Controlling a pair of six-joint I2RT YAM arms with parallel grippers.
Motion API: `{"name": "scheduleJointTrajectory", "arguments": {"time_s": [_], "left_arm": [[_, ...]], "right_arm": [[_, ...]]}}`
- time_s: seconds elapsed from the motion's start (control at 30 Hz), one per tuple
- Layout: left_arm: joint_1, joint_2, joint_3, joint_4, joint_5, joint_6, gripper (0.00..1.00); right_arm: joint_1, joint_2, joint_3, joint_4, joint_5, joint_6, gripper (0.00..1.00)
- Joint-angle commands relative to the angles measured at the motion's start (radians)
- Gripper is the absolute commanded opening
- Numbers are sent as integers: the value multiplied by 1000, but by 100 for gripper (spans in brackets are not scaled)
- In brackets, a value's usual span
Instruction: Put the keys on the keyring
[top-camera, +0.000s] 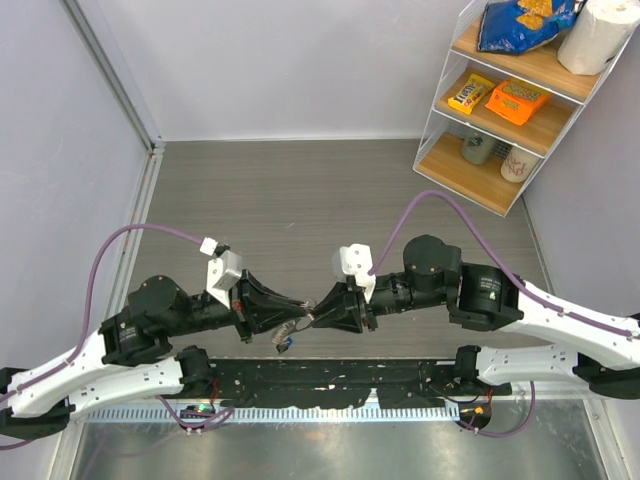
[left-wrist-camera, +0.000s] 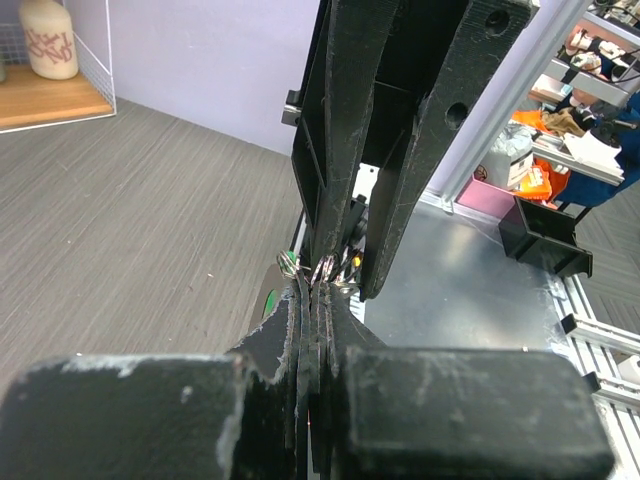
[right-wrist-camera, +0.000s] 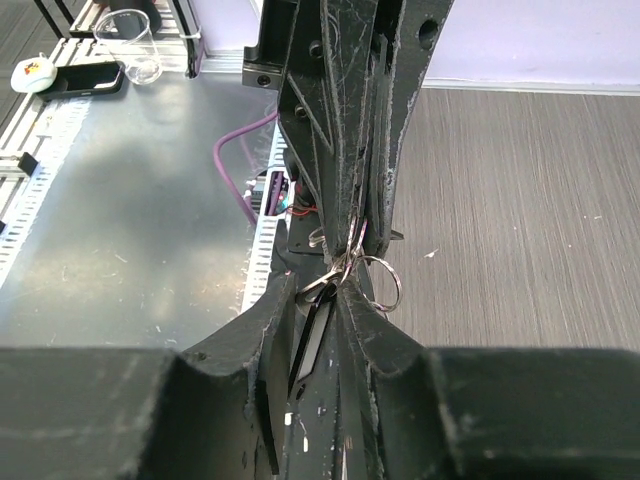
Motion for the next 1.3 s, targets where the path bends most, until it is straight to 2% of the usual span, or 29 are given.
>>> {"name": "scheduleJointTrajectory", "arguments": {"time_s": [0.0, 0.4, 0.5, 0.7, 0.9, 1.0, 1.1, 1.13, 1.2, 1.27], "left_arm": [[-4, -7, -3, 88, 4, -2, 0], [-4, -22, -9, 88, 9, -6, 0], [-6, -25, -12, 88, 7, -5, 0], [-6, -39, -12, 81, 4, -2, 0], [-6, -53, -6, 69, 0, 0, 0], [-4, -59, -4, 64, -5, 3, 0], [-6, -64, 0, 55, -9, 11, 0], [-6, -64, 2, 52, -11, 12, 0], [-6, -65, 5, 47, -12, 17, 0], [-4, -68, 3, 47, -16, 20, 0]], "right_arm": [[5, 15, 48, 113, 33, 8, 27], [5, 15, 56, 179, 88, 17, 29], [5, 5, 60, 184, 108, 17, 35], [5, -26, 66, 158, 151, 13, 41], [5, -72, 63, 121, 308, 28, 57], [5, -115, 42, 130, 428, 115, 66], [5, -167, 5, 145, 513, 169, 67], [2, -179, -24, 170, 504, 178, 74], [2, -221, -68, 202, 464, 162, 95], [2, -267, -120, 243, 430, 87, 96]]}}
